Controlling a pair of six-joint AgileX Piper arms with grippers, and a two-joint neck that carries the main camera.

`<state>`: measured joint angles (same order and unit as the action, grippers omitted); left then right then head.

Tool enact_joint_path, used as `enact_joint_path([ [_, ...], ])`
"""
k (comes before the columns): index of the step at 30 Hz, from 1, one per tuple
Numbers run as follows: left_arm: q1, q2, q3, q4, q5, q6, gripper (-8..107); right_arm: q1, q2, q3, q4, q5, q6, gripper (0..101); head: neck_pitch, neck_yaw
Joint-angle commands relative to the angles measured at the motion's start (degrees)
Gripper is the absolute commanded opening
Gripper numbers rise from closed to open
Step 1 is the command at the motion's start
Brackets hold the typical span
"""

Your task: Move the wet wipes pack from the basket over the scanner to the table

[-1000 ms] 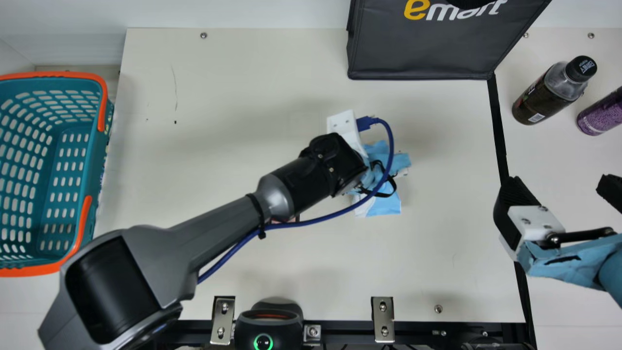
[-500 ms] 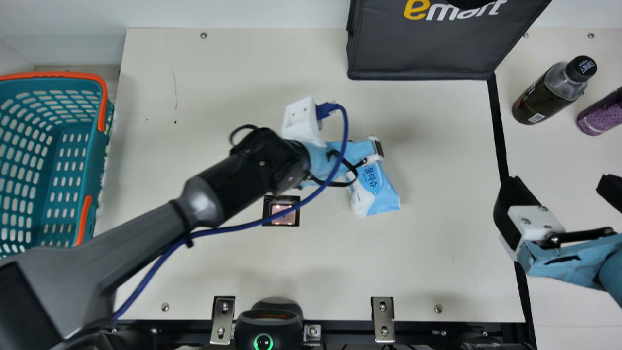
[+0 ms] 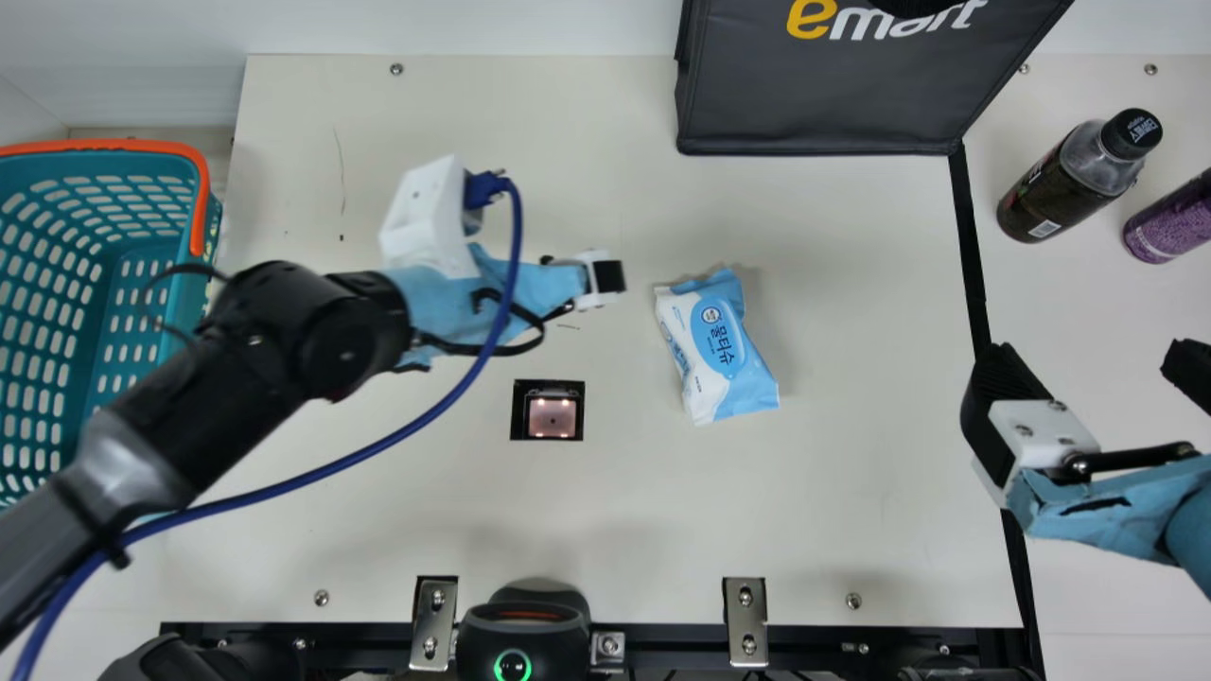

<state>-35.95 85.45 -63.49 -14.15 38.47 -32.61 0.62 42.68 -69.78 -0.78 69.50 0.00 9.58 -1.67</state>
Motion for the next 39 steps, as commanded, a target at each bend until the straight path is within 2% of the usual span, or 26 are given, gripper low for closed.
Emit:
enact_joint_path([
  [1,1.6,-3.6,0.9,0.6,1.0,3.7,90,0.0,0.0,0.0,0.0,0.0,0.0,95,-1.7,0.1],
  [7,4.9,-11.2,3.4,5.8,5.2,7.6,90,0.0,0.0,0.0,0.0,0.0,0.0,95,-1.7,0.1],
  [11,5.7,-16.9,4.4,12.1,8.8,7.2,90,0.0,0.0,0.0,0.0,0.0,0.0,95,-1.7,0.1],
  [23,1.0,-32.3,3.8,32.4,20.2,-0.9,90,0.0,0.0,0.0,0.0,0.0,0.0,95,-1.7,0.1],
  [29,-1.4,-37.6,1.9,37.5,25.5,-2.1,90,0.0,0.0,0.0,0.0,0.0,0.0,95,-1.7,0.1],
  [30,-1.2,-36.4,2.2,35.8,24.0,-2.0,90,0.0,0.0,0.0,0.0,0.0,0.0,95,-1.7,0.1],
  [33,-1.3,-37.7,1.9,37.5,25.7,-2.2,90,0.0,0.0,0.0,0.0,0.0,0.0,95,-1.7,0.1],
  [39,-1.3,-37.6,1.9,37.4,25.5,-2.2,90,1.6,2.2,1.2,-0.7,-0.4,-1.8,95,-1.7,0.1],
])
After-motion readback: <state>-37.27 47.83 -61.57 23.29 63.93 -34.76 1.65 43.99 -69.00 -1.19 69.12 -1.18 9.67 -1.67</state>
